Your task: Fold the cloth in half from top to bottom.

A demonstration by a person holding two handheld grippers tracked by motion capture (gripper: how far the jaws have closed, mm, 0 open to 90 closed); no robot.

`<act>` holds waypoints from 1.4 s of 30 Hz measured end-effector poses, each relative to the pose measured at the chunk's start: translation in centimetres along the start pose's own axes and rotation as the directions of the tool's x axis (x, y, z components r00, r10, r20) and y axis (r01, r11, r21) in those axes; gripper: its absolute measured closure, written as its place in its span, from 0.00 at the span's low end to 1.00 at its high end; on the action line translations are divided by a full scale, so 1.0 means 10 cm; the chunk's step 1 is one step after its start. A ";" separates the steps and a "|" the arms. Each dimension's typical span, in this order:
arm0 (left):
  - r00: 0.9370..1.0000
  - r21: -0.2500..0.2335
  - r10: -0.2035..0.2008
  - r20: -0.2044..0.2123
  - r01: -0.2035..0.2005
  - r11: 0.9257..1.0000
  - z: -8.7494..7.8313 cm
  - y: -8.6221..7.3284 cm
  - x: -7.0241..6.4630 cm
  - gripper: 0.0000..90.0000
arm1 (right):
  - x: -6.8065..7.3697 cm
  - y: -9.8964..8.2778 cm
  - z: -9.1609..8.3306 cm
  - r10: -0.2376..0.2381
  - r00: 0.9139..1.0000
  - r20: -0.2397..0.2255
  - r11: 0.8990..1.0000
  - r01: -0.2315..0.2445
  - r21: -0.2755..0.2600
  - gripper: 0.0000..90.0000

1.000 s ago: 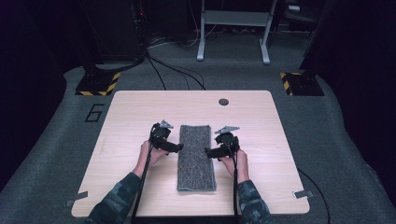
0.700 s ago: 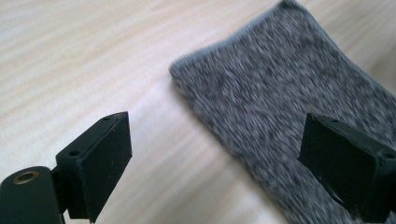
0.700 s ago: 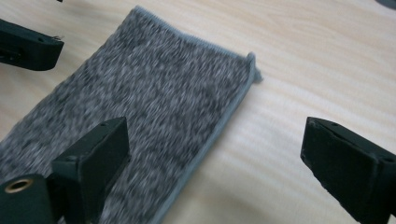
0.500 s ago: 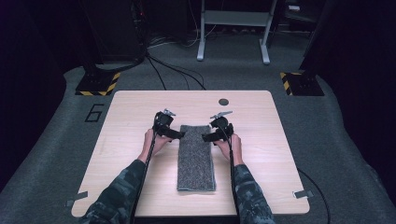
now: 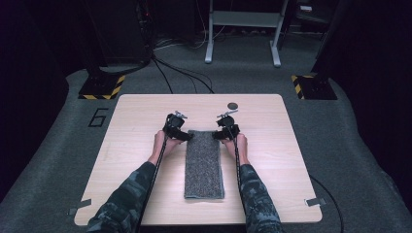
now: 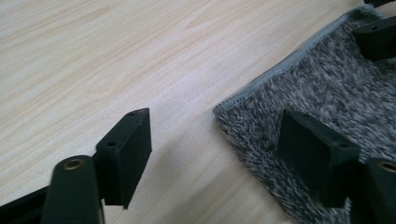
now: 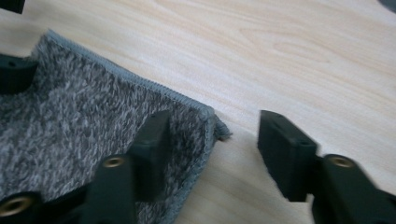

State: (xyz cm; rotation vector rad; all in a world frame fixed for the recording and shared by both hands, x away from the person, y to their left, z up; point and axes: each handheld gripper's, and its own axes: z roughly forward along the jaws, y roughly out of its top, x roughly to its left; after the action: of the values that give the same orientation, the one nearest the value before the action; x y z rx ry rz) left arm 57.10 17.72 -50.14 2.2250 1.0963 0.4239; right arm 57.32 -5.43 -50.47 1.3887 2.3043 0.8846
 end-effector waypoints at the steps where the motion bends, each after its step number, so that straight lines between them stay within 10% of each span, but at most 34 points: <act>1: 1.000 -0.003 0.002 0.000 -0.002 1.000 0.02 0.00 -0.01 0.34 | 0.01 0.00 0.02 -0.007 1.000 0.005 1.000 0.007 0.015 0.58; 10: 0.999 -0.006 0.015 0.040 -0.015 1.000 0.06 -0.05 -0.06 0.59 | 0.03 -0.03 0.02 -0.006 0.999 -0.033 1.000 0.006 0.003 0.87; 22: 0.999 -0.037 -0.019 0.043 0.020 0.999 0.07 -0.07 -0.15 0.93 | 0.08 -0.09 0.02 -0.005 1.000 -0.028 0.999 0.003 -0.042 0.96; 42: 0.999 -0.126 -0.008 0.052 0.014 0.992 -0.24 0.01 -0.15 0.95 | 0.13 -0.05 -0.31 -0.025 1.000 -0.020 0.989 0.022 -0.144 0.96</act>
State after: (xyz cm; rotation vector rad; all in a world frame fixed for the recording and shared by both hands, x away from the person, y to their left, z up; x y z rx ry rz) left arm 54.99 17.43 -48.29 2.1063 1.0260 0.4178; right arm 54.68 -5.52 -48.34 1.2955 2.2184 1.0412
